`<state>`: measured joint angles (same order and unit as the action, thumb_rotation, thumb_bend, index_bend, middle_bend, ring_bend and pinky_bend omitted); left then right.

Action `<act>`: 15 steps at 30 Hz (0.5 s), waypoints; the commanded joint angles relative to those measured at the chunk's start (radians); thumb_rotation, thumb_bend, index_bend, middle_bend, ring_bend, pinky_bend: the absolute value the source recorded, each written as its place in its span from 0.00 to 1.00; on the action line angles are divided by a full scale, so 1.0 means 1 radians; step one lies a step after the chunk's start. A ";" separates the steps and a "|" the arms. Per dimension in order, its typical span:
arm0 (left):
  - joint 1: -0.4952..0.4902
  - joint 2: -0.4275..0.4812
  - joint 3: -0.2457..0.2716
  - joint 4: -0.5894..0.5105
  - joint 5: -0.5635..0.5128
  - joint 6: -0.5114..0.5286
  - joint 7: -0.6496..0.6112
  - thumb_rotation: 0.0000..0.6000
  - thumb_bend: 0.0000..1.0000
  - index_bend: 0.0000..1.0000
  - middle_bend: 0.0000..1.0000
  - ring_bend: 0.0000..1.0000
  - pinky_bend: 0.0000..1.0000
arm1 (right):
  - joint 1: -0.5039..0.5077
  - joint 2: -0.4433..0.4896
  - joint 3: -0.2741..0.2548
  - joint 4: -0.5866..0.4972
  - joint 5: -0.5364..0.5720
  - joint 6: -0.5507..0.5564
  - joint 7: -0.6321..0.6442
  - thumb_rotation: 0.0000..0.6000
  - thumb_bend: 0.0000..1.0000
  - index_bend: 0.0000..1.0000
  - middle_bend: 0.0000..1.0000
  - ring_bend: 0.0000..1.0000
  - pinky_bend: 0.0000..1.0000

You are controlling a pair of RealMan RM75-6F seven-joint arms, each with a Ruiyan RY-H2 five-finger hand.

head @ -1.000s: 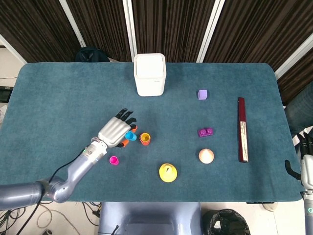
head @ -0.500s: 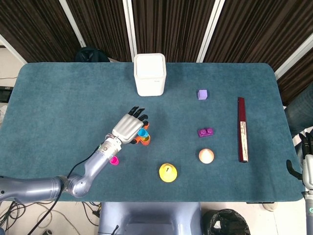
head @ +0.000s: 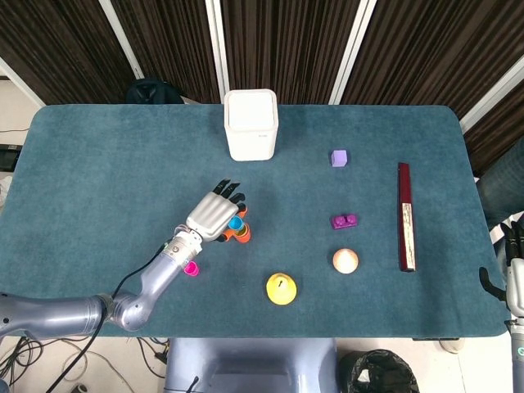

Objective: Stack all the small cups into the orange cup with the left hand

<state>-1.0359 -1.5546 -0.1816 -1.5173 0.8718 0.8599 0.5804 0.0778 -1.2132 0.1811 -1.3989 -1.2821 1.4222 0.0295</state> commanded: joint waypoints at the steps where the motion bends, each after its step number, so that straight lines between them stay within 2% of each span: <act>1: -0.003 -0.006 0.000 0.005 0.009 -0.002 -0.011 1.00 0.34 0.46 0.22 0.00 0.00 | -0.001 0.000 0.000 -0.001 -0.001 0.002 -0.001 1.00 0.43 0.06 0.00 0.06 0.00; 12: -0.011 -0.016 0.016 0.014 0.018 -0.005 -0.009 1.00 0.33 0.46 0.22 0.00 0.00 | -0.002 0.002 0.001 -0.003 0.001 0.001 0.003 1.00 0.43 0.06 0.00 0.06 0.00; 15: -0.016 -0.013 0.023 0.012 -0.002 -0.012 0.004 1.00 0.32 0.41 0.21 0.00 0.00 | -0.001 0.002 0.001 -0.003 0.002 0.000 0.003 1.00 0.43 0.06 0.00 0.06 0.00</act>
<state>-1.0492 -1.5690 -0.1625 -1.5039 0.8777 0.8522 0.5788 0.0764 -1.2111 0.1823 -1.4014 -1.2803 1.4224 0.0324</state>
